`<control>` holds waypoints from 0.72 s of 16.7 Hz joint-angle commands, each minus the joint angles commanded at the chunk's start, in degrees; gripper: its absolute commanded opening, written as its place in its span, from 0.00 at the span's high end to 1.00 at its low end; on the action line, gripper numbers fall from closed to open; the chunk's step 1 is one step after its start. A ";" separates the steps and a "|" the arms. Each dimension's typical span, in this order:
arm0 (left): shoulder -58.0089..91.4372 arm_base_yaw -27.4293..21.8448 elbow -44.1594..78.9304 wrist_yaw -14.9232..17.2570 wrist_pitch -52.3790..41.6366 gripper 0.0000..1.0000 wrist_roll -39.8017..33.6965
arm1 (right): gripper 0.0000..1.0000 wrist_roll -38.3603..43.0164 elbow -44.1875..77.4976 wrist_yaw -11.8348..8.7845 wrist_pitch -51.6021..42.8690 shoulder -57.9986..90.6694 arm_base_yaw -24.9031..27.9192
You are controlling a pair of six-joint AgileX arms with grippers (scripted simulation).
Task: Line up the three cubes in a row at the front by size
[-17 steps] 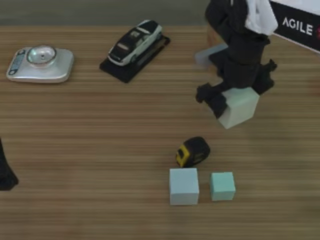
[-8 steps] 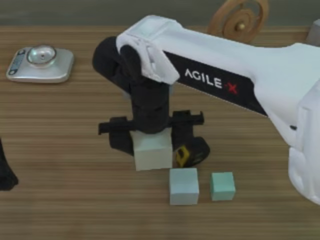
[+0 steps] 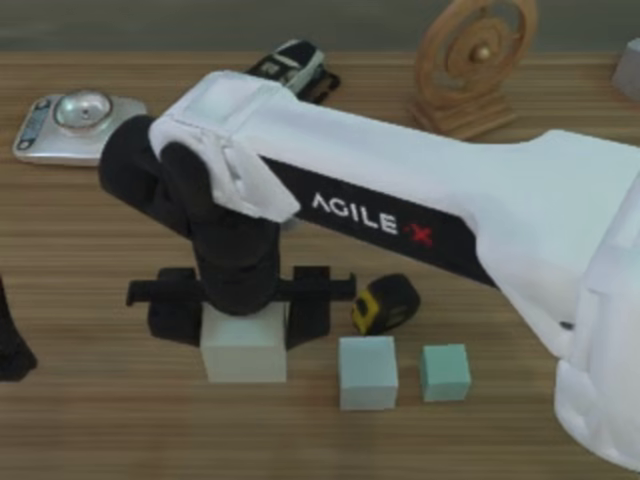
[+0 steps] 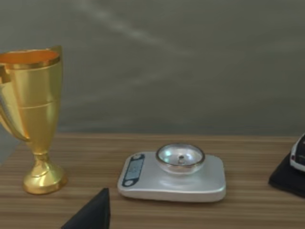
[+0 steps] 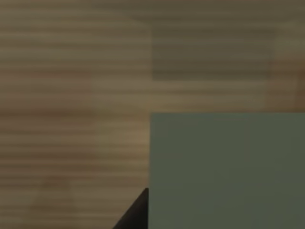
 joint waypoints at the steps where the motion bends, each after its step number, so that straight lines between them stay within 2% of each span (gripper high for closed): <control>1: 0.00 0.00 0.00 0.00 0.00 0.00 0.00 | 1.00 0.00 0.00 0.00 0.00 0.00 0.00; 4: 0.00 0.00 0.00 0.00 0.00 0.00 0.00 | 1.00 -0.19 -1.09 -0.06 1.07 0.07 -0.04; 9: 0.00 0.00 0.00 0.00 0.00 0.00 0.00 | 1.00 0.08 -9.35 0.00 11.55 1.66 0.03; 12: 0.00 0.00 0.00 0.00 0.00 0.00 0.00 | 1.00 0.18 -11.71 0.03 14.07 2.37 0.16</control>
